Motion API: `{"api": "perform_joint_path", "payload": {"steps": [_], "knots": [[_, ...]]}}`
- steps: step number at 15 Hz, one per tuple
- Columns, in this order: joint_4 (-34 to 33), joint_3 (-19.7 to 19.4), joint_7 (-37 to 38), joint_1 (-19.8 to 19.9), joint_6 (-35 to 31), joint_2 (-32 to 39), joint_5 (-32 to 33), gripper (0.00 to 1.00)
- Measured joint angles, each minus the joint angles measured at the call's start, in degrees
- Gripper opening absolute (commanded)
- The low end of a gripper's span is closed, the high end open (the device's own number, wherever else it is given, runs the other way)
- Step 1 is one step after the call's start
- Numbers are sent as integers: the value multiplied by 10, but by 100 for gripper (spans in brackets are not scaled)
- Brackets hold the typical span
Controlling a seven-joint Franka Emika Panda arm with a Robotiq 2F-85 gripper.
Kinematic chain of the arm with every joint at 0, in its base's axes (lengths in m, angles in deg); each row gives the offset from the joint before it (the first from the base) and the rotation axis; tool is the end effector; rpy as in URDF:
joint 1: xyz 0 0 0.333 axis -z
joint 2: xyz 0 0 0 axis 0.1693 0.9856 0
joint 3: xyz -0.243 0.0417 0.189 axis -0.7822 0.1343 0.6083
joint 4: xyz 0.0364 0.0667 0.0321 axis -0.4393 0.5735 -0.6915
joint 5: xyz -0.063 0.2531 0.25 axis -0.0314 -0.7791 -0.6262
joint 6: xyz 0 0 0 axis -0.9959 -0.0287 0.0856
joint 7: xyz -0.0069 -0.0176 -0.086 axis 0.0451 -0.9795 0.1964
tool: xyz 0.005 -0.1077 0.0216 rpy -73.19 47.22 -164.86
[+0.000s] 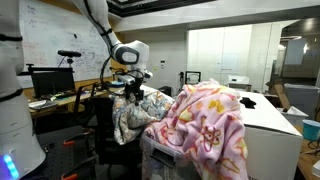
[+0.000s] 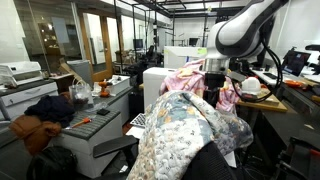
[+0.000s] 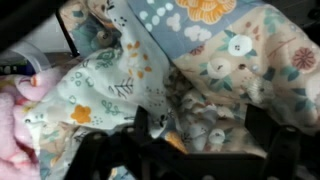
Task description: Move the blanket to the chair
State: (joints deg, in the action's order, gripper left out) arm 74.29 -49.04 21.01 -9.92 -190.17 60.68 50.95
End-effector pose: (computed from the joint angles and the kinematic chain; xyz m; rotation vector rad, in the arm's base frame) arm 0.4630 0.0981 0.2722 -2.8995 -0.3307 0.1199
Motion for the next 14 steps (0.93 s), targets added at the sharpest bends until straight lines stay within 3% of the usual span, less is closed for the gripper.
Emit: {"api": "perform_joint_path", "payload": {"steps": [3, 5, 11, 14], "knots": [[-13, -6, -30, -1, 47, -11, -21, 100], [-15, -14, -12, -6, 49, -18, 7, 100], [-15, -74, 188, -18, 10, -44, 258, 100], [-14, -106, 268, -14, 8, -48, 346, 100]]}}
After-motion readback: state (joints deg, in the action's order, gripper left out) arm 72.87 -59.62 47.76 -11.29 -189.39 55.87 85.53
